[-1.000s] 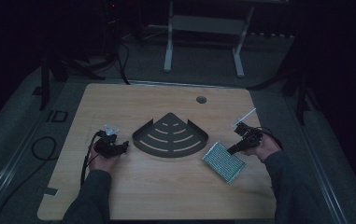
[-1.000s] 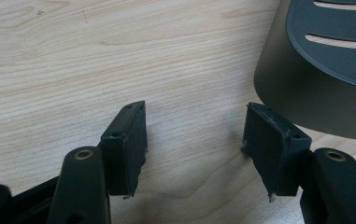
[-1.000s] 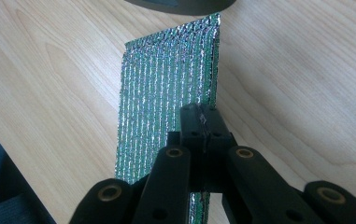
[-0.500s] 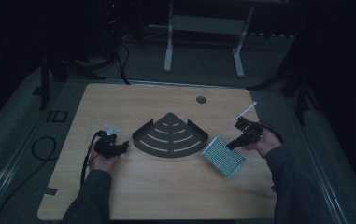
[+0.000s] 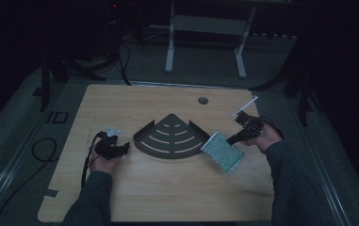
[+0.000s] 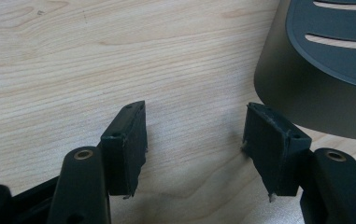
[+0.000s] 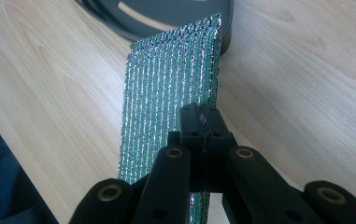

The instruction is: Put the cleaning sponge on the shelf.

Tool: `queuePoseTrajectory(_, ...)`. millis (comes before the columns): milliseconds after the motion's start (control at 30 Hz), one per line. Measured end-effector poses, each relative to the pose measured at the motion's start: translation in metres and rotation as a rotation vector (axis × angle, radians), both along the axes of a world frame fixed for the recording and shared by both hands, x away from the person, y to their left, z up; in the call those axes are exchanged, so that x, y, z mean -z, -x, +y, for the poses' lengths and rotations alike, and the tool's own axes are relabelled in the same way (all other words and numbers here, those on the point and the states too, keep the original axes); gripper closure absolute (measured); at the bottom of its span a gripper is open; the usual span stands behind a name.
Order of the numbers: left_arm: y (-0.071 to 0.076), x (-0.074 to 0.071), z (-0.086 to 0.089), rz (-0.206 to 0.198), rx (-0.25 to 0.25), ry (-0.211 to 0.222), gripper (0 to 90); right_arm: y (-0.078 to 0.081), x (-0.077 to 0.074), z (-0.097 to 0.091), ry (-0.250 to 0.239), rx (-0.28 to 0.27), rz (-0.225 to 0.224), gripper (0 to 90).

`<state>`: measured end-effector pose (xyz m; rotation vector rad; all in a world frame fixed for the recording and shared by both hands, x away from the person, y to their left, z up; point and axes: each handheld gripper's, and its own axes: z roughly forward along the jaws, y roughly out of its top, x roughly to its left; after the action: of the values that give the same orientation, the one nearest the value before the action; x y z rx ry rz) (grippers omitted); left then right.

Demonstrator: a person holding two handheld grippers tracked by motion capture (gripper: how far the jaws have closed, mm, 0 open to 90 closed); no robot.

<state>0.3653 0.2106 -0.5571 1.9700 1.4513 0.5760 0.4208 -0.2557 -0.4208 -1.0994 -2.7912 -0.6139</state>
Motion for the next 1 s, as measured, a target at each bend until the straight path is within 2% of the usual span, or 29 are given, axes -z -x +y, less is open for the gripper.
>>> queuePoseTrajectory(767,0.0,0.0,0.0,0.0,0.001,-0.001,40.3,-0.018,-0.014,0.012,-0.024,0.023,-0.026,89.9)
queuePoseTrajectory(1000,0.0,0.0,0.0,0.001,0.002,-0.002,40.3,-0.023,-0.016,0.017,-0.016,0.026,-0.038,89.9)
